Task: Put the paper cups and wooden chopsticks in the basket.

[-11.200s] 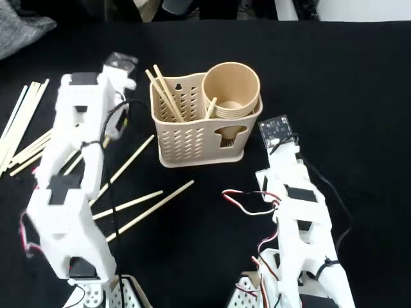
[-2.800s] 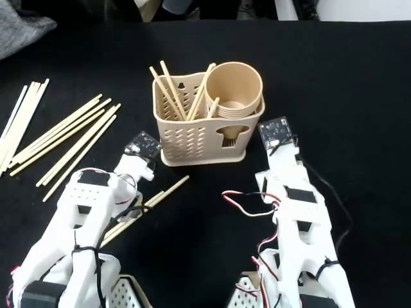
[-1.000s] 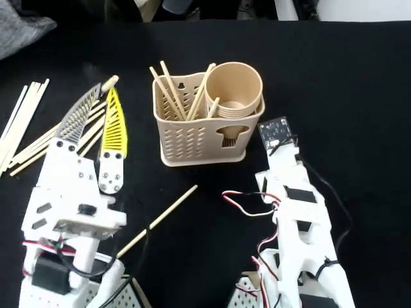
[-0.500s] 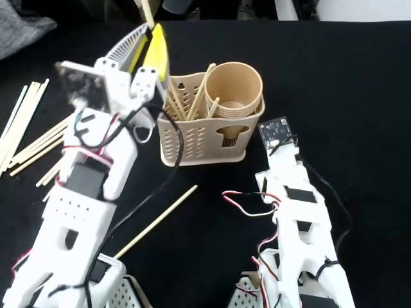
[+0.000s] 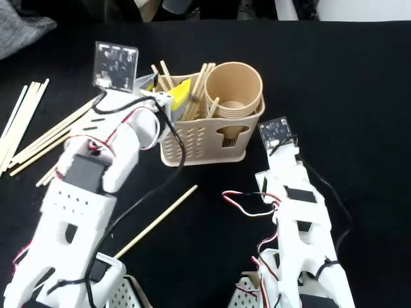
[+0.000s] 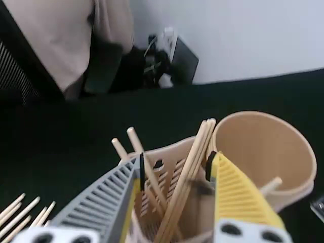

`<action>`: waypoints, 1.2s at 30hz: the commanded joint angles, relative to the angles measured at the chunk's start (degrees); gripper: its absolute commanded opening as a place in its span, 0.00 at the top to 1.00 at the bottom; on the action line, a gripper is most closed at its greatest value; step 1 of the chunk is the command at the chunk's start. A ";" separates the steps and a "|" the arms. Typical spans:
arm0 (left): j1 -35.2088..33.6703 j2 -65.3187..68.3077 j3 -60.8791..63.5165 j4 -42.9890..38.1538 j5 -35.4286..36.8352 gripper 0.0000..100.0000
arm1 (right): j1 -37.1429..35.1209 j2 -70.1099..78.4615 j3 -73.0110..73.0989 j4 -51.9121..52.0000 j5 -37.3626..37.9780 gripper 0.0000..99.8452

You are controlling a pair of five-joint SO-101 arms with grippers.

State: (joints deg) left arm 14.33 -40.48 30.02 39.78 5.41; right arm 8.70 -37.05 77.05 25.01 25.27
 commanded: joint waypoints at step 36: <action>9.80 0.79 36.53 19.08 -15.30 0.77 | 0.70 -1.27 -0.40 -0.88 0.44 0.99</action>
State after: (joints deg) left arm 19.87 -40.66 66.15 60.00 -12.44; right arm 8.70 -37.05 77.05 25.01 25.27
